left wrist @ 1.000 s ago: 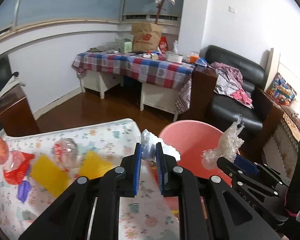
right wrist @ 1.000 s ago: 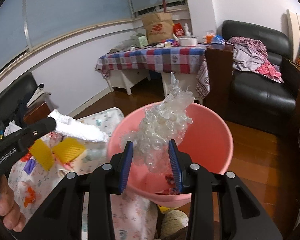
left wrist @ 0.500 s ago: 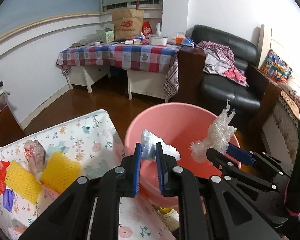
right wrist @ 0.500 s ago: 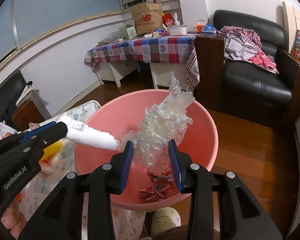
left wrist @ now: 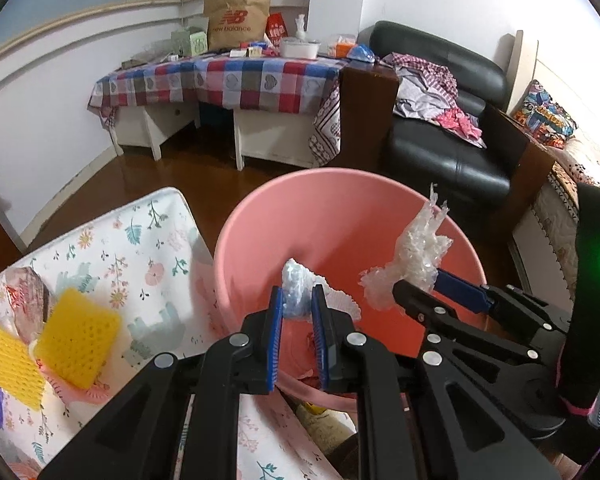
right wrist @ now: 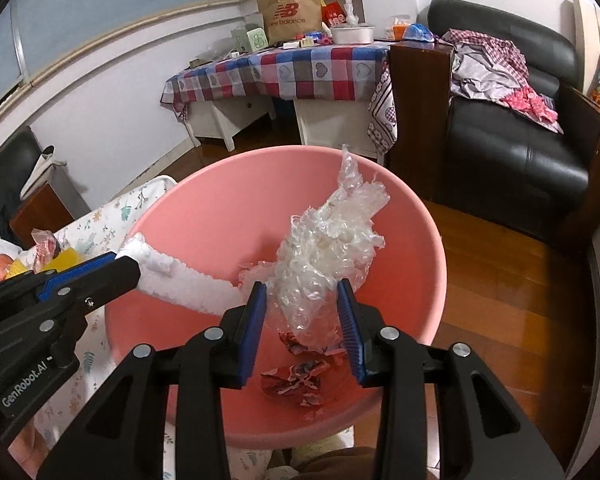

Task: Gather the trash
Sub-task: 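Open both grippers to drop the bubble wrap and foam strip into the bucket, then move both tools back over the table, then grasp the red plastic bag with the left gripper, then grasp the pink-printed paper cup with the right gripper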

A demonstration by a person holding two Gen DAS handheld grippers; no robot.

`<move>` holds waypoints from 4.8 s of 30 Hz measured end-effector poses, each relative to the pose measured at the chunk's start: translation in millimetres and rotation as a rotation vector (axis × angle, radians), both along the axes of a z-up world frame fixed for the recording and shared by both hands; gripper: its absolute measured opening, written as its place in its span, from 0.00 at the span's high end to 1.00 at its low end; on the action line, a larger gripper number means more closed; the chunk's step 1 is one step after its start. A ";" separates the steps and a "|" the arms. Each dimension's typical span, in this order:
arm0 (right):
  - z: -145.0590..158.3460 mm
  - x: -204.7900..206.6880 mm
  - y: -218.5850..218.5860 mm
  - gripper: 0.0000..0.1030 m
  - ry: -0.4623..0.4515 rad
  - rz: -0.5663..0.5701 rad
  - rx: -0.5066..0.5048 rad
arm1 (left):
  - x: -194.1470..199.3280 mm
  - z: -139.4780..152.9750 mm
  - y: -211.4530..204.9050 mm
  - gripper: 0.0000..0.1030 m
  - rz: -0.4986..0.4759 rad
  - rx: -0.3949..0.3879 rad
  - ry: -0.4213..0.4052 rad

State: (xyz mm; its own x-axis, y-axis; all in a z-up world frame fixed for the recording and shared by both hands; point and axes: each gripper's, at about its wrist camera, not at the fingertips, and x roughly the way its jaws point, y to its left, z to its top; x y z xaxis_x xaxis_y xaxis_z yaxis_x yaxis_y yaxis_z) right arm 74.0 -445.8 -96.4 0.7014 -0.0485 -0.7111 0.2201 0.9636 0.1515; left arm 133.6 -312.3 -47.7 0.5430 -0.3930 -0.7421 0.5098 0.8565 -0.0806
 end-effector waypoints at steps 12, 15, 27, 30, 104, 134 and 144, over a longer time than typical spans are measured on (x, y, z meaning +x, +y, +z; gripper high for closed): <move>0.4 1.3 2.0 0.55 0.011 0.024 0.020 | 5.2 -1.3 10.1 0.65 0.033 -0.032 0.027; 3.7 -2.8 2.0 0.54 0.003 0.018 0.031 | 1.7 3.9 15.1 0.64 0.037 -0.048 0.020; 37.9 -38.2 31.3 0.54 -0.127 0.066 0.032 | -31.8 37.4 53.0 0.63 0.078 -0.123 -0.058; 46.8 -46.6 42.9 0.54 -0.154 0.087 0.037 | -43.7 48.4 66.9 0.63 0.089 -0.127 -0.096; 9.4 15.1 226.0 0.54 0.004 0.498 0.052 | -46.2 12.9 359.1 1.00 0.446 -0.121 -0.080; 52.5 -47.9 217.0 0.77 -0.125 0.541 0.099 | -113.1 46.8 364.4 1.00 0.465 -0.192 -0.135; 54.2 -57.4 198.8 0.97 -0.086 0.529 0.139 | -123.0 60.1 340.8 1.00 0.404 -0.194 -0.161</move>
